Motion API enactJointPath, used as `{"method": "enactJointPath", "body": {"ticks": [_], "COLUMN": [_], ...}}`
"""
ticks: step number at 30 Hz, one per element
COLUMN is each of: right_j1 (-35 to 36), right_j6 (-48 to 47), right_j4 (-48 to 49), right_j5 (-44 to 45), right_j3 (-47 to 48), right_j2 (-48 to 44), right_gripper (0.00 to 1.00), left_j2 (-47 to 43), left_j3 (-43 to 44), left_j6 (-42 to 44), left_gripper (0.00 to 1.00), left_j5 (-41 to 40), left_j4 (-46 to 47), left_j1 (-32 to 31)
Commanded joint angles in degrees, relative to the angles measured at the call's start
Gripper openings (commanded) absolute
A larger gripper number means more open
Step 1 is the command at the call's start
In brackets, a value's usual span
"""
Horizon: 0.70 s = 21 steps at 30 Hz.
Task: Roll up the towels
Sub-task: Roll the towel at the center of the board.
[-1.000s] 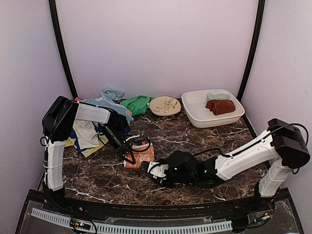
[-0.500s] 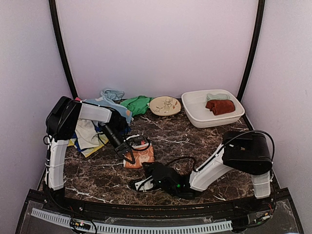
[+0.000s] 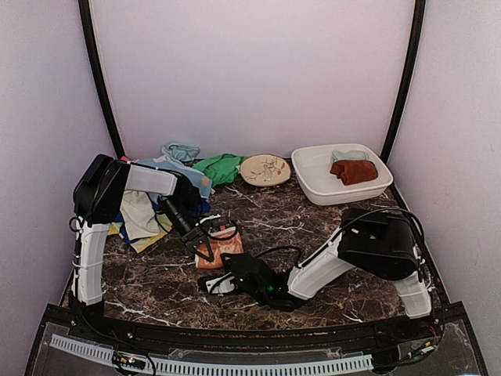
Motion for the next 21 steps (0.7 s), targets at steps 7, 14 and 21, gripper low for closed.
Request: {"method": "enactJointPath", "body": {"ticks": [7, 14, 21], "right_j1": [-4.22, -4.37, -4.62], "right_j6": [26.01, 31.88, 39.24], "right_j4": [-39.13, -47.99, -60.17], "right_j5": [-17.71, -24.71, -34.48], "right_j3": [11.52, 15.12, 20.69], "right_j2": [-3.01, -4.65, -5.34], "right_gripper": [0.02, 0.00, 0.00], "left_j2": [-8.04, -12.94, -13.79], "left_j3": [-2.94, -3.77, -1.50], "left_j6": [1.93, 0.72, -6.93], "left_gripper": [0.71, 0.84, 0.80], "left_j5": [-6.25, -8.55, -12.43], "left_j4": [2.35, 4.63, 13.48], "left_j1": [1.89, 4.24, 5.67]}}
